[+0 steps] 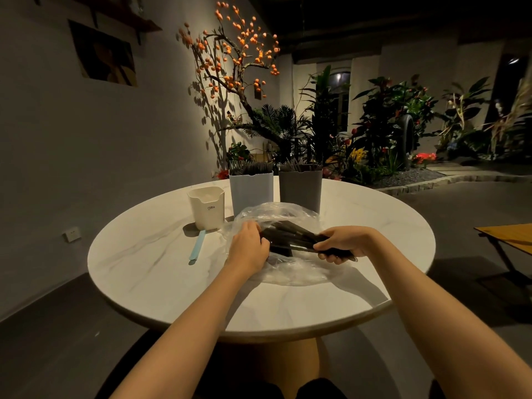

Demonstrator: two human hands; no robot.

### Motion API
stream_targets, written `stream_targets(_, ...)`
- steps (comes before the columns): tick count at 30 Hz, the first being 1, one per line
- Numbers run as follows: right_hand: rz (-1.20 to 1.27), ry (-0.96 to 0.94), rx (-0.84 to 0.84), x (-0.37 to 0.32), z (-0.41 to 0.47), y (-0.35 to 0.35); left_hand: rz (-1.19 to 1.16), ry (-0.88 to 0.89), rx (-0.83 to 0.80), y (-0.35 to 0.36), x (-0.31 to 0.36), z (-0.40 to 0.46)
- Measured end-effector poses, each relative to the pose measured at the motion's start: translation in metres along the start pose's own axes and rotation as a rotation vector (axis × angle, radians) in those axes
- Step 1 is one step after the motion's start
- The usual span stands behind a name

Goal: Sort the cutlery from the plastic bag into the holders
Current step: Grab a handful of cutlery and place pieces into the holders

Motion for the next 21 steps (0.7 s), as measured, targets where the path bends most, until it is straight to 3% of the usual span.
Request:
stream_targets(12,-0.055,-0.001,-0.088,-0.001,0.004,0.006,-0.236,-0.236,-0.068,0.004,-0.014,0.019)
stream_targets(21,-0.116,0.025,-0.086,-0.014,0.013,0.02,-0.312,-0.158,-0.183,0.01,-0.006,0.015)
Point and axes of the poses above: each hand's wrist, its own z-axis towards the middle knuckle, its own y-axis out of the palm, x = y × z, the point moved 2 cm from there along z, towards the middle knuckle
